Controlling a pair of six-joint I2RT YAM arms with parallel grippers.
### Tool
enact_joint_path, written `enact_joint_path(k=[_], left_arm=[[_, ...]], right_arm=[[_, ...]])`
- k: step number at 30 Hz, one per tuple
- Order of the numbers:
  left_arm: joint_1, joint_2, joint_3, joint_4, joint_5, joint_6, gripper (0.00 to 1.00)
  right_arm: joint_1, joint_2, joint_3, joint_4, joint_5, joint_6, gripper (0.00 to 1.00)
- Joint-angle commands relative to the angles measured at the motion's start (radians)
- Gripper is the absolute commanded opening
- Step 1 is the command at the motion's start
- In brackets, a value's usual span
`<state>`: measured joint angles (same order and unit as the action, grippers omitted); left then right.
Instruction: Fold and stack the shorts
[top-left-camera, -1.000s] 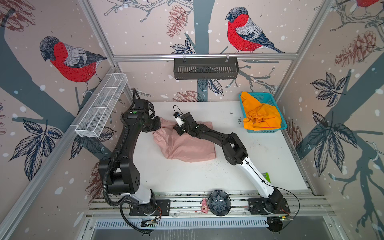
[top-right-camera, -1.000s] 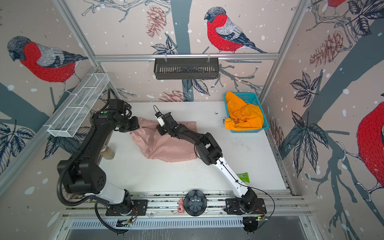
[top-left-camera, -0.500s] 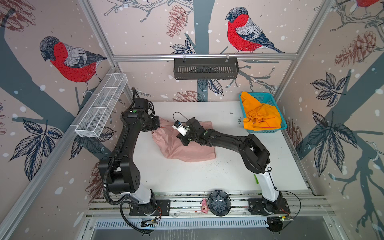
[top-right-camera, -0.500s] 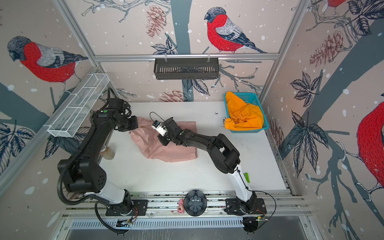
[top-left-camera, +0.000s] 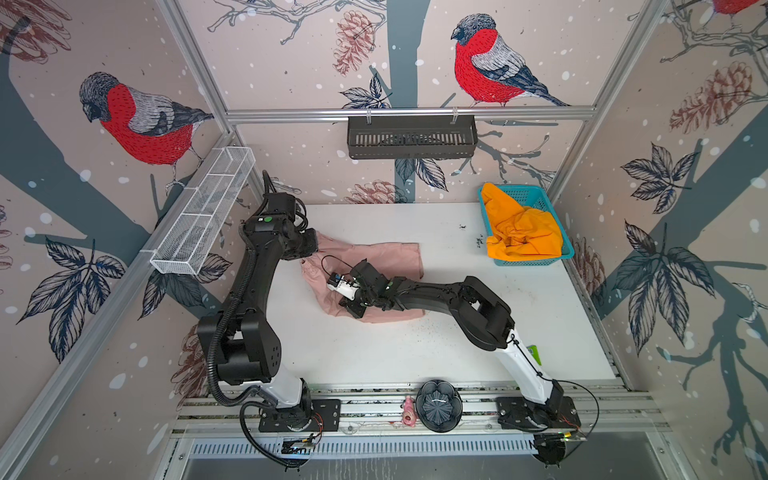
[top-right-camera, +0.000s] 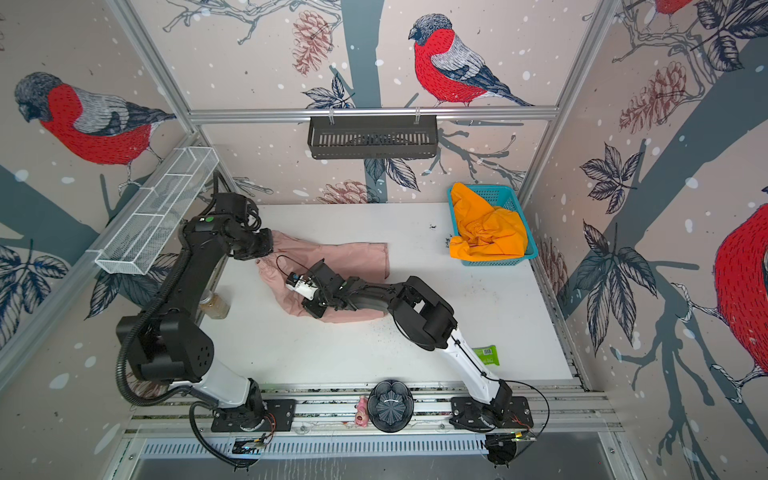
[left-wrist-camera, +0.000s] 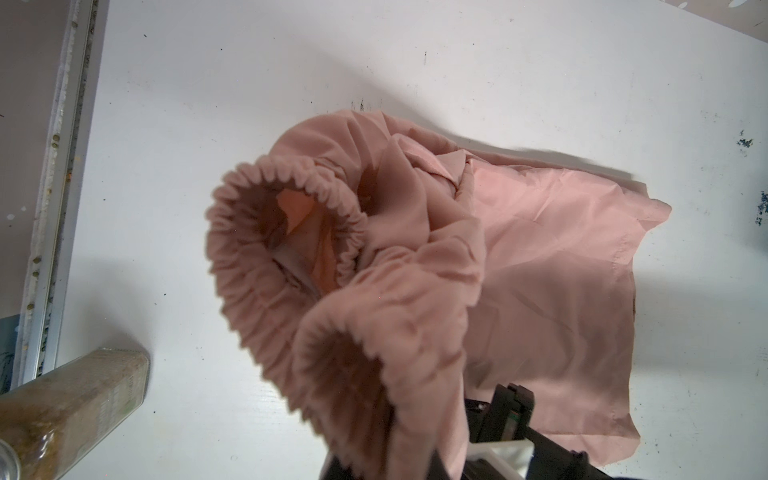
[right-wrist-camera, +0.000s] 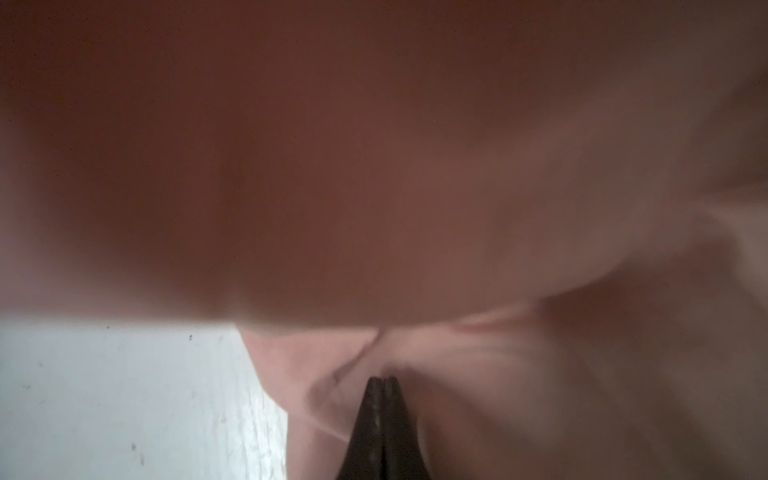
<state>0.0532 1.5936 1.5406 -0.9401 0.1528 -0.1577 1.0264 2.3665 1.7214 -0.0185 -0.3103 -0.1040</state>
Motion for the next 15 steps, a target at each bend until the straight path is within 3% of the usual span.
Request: enact_joint_path(k=[1,5,9,12,15], left_arm=[[0.005,0.013,0.006,-0.019,-0.031,0.003,0.0],[0.007,0.023,0.012,-0.022,-0.035,0.003,0.0],[0.006,0.042,0.045,-0.038,-0.053,0.002,0.0],[-0.002,0.082,0.108,-0.083,-0.054,0.004,0.0],[-0.033,0.109,0.162,-0.116,-0.089,0.0,0.0]], right_arm=[[0.013,0.034,0.037,0.014,-0.053,0.025,0.02],[0.025,0.09,0.087,0.02,-0.053,0.058,0.03],[0.023,0.075,0.099,0.034,-0.068,0.092,0.25],[-0.003,-0.086,-0.079,0.15,-0.04,0.144,0.41],[-0.055,-0.29,-0.333,0.232,-0.015,0.191,0.48]])
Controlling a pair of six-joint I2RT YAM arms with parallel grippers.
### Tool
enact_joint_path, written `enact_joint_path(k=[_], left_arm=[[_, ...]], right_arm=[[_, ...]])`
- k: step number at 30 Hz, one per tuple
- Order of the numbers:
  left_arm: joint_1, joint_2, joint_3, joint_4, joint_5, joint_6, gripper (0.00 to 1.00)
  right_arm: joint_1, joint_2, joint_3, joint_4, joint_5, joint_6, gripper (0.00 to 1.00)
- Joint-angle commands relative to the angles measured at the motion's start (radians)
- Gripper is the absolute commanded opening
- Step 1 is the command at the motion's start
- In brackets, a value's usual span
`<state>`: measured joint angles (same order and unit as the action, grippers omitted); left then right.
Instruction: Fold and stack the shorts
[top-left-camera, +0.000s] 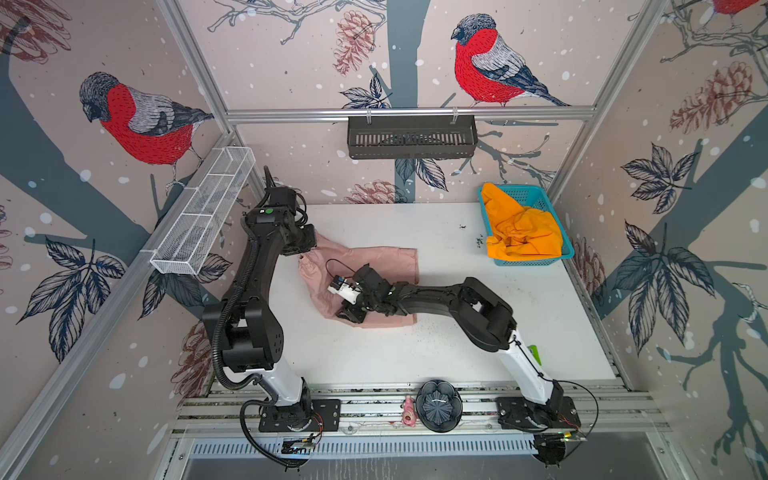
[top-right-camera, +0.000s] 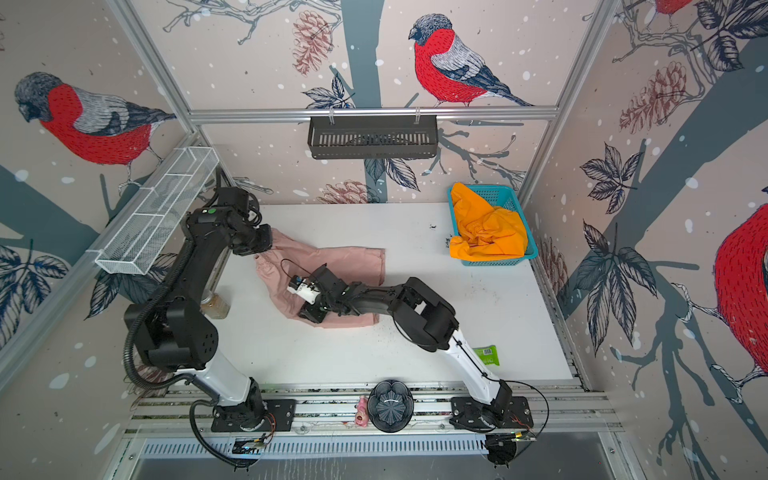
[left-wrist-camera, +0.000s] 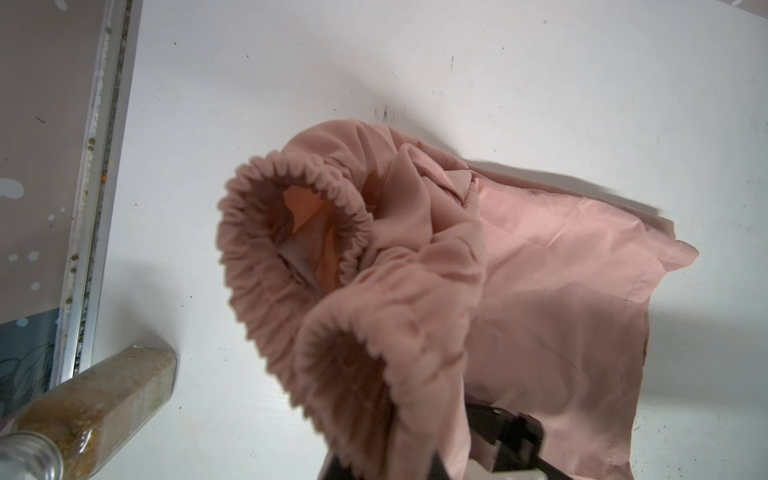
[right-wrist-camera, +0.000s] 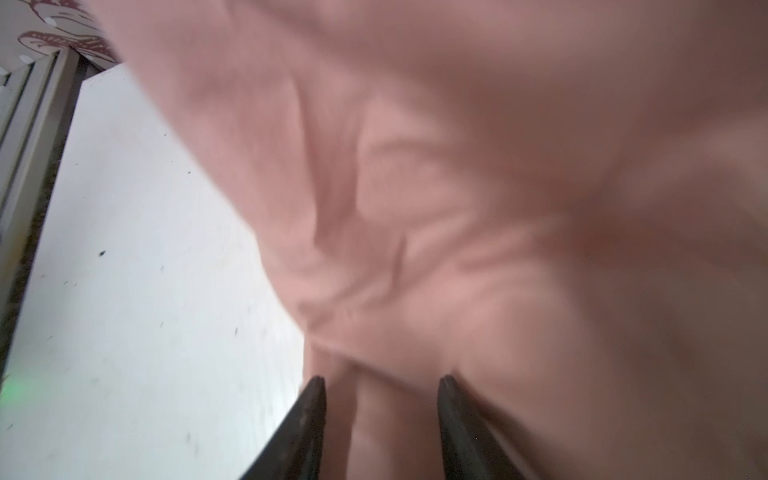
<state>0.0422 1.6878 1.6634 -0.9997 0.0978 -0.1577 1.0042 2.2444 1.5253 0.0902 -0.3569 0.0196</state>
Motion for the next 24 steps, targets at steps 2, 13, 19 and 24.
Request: enact_joint_path(k=[2,13,19,24], left_arm=[[-0.044,0.023,0.059,-0.068,-0.05,-0.007,0.0],[-0.173,0.087,0.194,-0.149,-0.138,-0.068,0.0],[-0.294,0.119,0.243,-0.188,-0.193,-0.126,0.0],[-0.37,0.105,0.198,-0.156,-0.187,-0.173,0.0]], right_arm=[[-0.064,-0.285,-0.295,0.117,0.098,0.065,0.49],[-0.106,-0.495,-0.729,0.107,0.239,0.058,0.13],[-0.096,-0.477,-0.766,0.158,0.234,0.073,0.13],[-0.09,-0.468,-0.781,0.188,0.216,0.089,0.13]])
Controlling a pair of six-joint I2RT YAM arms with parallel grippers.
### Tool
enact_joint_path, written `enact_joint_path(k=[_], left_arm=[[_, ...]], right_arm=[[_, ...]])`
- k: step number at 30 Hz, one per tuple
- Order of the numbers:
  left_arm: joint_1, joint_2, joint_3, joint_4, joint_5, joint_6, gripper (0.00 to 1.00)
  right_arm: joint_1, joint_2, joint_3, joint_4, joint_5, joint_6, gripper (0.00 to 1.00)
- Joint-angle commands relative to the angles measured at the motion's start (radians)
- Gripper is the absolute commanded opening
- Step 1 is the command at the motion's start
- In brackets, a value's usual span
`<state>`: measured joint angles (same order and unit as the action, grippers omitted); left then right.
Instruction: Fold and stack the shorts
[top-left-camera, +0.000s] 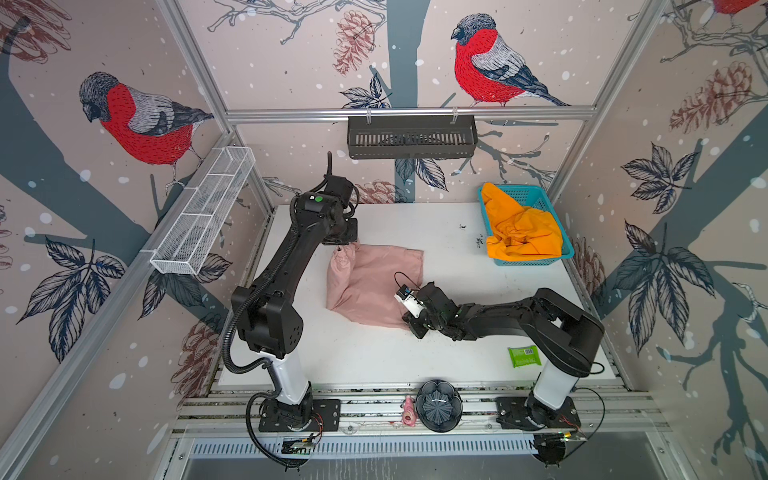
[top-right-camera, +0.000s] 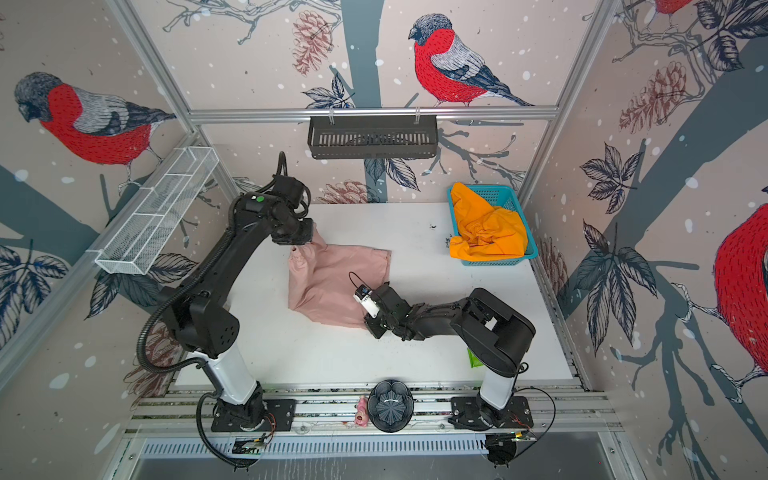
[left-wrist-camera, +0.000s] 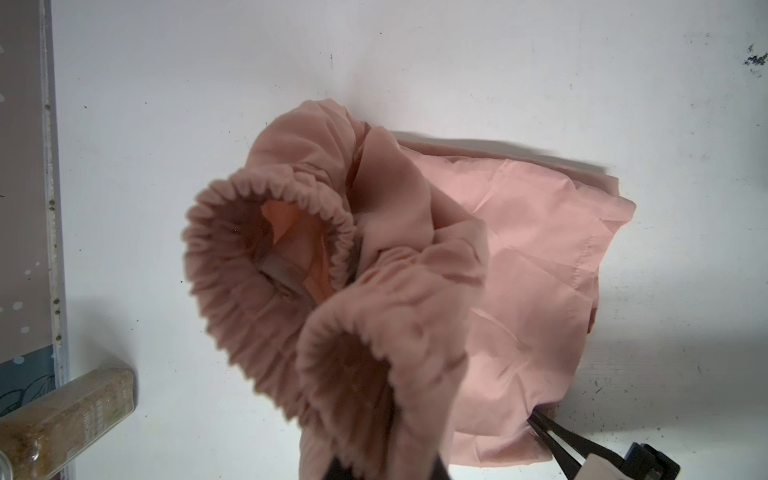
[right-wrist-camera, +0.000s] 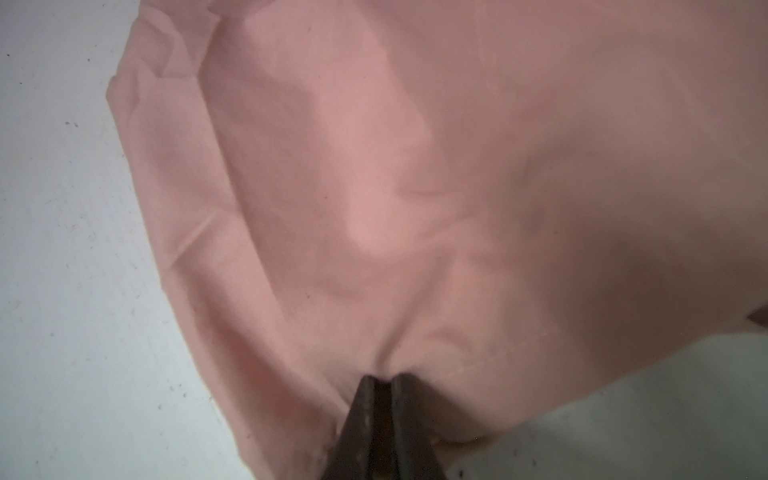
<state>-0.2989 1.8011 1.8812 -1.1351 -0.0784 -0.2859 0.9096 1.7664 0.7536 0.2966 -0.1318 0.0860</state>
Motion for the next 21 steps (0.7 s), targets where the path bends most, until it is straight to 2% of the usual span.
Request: enact_joint_path(k=[1,11,19,21], left_arm=[[-0.044,-0.008,-0.033,-0.012,-0.012,-0.053,0.0],[-0.195,-0.005,-0.22,0.212,0.019,-0.087,0.0],[-0.245,-0.027,-0.405,0.374,0.09,-0.087,0.0],[-0.263,-0.028,-0.439,0.412,0.107,-0.087,0.04]], right_arm=[[0.008,0.012,-0.009,-0.016,-0.009,0.024,0.13],[0.035,0.031,0.001,-0.007,-0.017,0.029,0.17],[0.043,0.039,0.0,0.021,-0.023,0.042,0.24],[0.043,0.042,-0.002,0.026,-0.018,0.043,0.27]])
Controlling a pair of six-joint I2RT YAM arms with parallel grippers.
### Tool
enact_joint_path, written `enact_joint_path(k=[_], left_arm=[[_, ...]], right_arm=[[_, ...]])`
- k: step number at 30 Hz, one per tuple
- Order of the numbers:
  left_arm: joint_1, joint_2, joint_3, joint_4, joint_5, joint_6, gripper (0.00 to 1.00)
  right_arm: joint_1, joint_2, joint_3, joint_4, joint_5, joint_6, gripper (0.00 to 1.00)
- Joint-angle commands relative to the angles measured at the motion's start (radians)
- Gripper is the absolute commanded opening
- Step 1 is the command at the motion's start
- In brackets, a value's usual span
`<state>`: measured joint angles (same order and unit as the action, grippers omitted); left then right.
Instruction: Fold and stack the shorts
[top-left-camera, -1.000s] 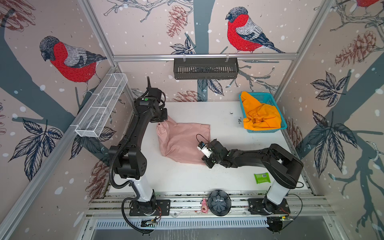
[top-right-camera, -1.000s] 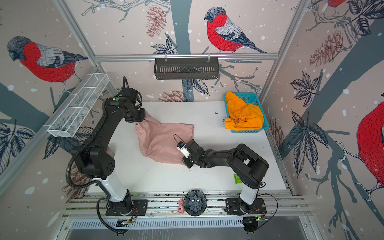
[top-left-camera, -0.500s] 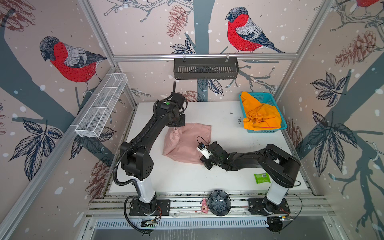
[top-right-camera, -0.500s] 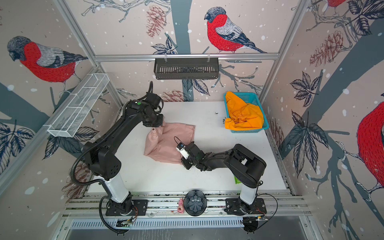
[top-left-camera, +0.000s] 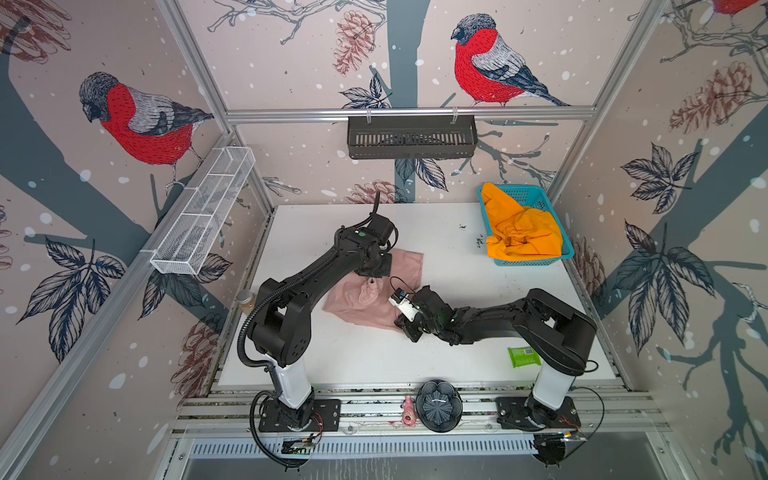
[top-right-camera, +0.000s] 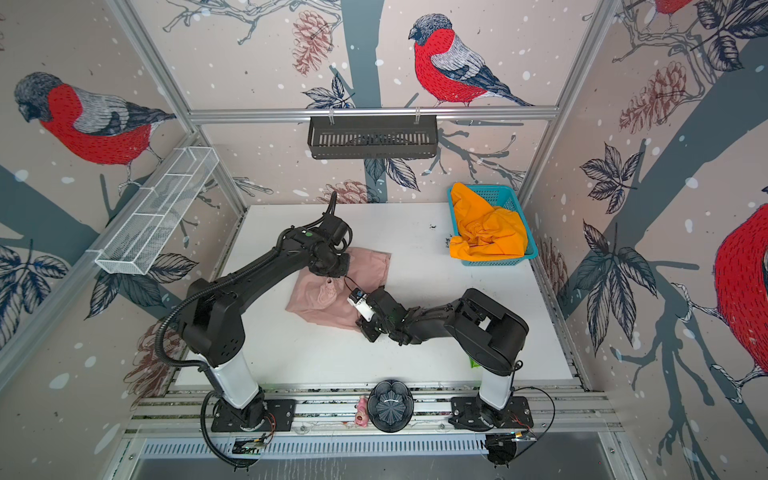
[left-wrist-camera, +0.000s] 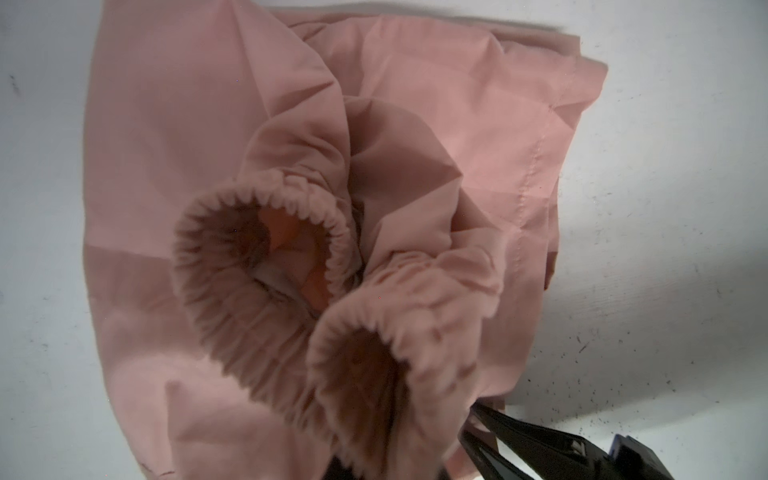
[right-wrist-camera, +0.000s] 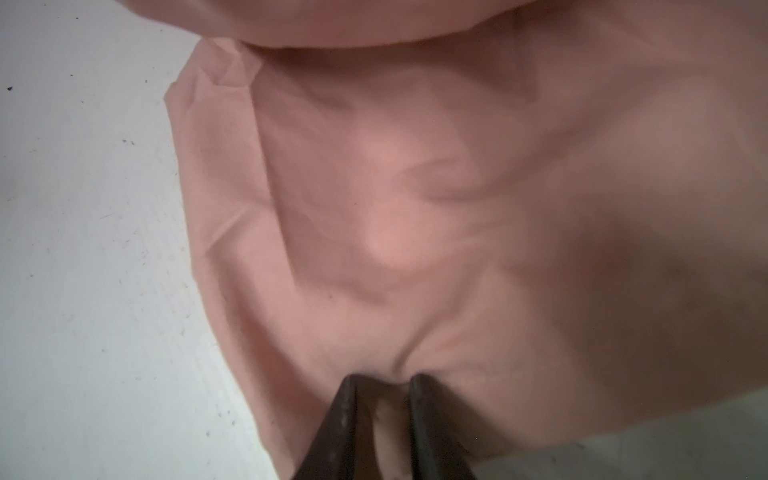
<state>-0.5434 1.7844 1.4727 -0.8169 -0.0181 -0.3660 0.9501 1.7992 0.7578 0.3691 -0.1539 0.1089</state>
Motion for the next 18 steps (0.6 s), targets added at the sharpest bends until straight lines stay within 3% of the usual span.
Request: enact_joint_path(k=[1,5,8,13,15,18], left_arm=[[-0.027,-0.011,-0.045,0.111,0.053,-0.008,0.07],[-0.06,-0.005,-0.088,0.195,0.088,-0.017,0.22],[-0.08,-0.001,-0.071,0.211,0.083,-0.013,0.44],[-0.086,-0.026,-0.018,0.177,0.05,-0.006,0.84],[-0.086,-0.033,0.026,0.127,0.021,0.003,0.92],[-0.077,-0.054,0.102,0.03,-0.083,-0.02,0.97]], right_arm=[[0.001,0.011,-0.006,-0.046,0.005,0.021,0.28],[-0.001,0.0,-0.008,-0.039,0.009,0.029,0.39],[-0.001,-0.031,-0.016,-0.042,0.008,0.034,0.46],[-0.008,-0.144,-0.059,-0.072,0.002,0.044,0.49],[-0.01,-0.208,-0.078,-0.108,0.008,0.044,0.5],[-0.022,-0.322,-0.1,-0.178,0.019,0.044,0.51]])
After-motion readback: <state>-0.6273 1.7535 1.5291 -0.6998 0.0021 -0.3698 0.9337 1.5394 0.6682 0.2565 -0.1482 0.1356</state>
